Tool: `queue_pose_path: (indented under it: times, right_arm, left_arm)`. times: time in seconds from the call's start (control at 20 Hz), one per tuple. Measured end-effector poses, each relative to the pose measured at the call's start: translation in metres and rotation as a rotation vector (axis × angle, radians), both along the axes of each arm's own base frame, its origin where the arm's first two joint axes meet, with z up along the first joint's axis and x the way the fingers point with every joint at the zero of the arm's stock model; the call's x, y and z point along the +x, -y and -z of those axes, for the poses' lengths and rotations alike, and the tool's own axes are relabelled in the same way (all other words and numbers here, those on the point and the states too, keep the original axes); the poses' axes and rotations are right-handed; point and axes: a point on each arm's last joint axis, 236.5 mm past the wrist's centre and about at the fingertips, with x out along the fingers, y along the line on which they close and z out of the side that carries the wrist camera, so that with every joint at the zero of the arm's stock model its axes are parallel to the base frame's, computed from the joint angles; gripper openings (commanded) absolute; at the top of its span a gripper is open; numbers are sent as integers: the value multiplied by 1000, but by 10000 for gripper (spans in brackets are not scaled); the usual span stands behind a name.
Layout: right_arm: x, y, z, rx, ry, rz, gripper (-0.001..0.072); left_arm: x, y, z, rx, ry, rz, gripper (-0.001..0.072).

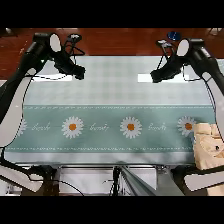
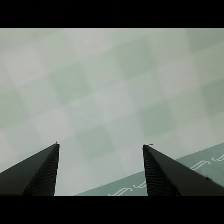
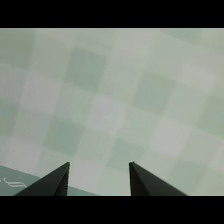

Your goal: Fold the shirts.

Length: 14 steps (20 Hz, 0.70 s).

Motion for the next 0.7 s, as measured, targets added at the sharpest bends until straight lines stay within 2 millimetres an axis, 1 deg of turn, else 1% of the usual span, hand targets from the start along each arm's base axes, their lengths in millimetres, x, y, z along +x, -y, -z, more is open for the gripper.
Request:
queue_pose_path:
  times: [0.15,0.3,0.7]
  right_arm:
    - [2,4,-12,-10,62,-1,436]
    - [3,5,-17,-12,87,0,436]
    - [4,7,-20,-17,105,2,436]
  left_arm:
    - [0,1,0,-5,1,-4,624]
    - [0,2,0,-10,0,-8,623]
    - [1,3,4,-12,-7,-9,623]
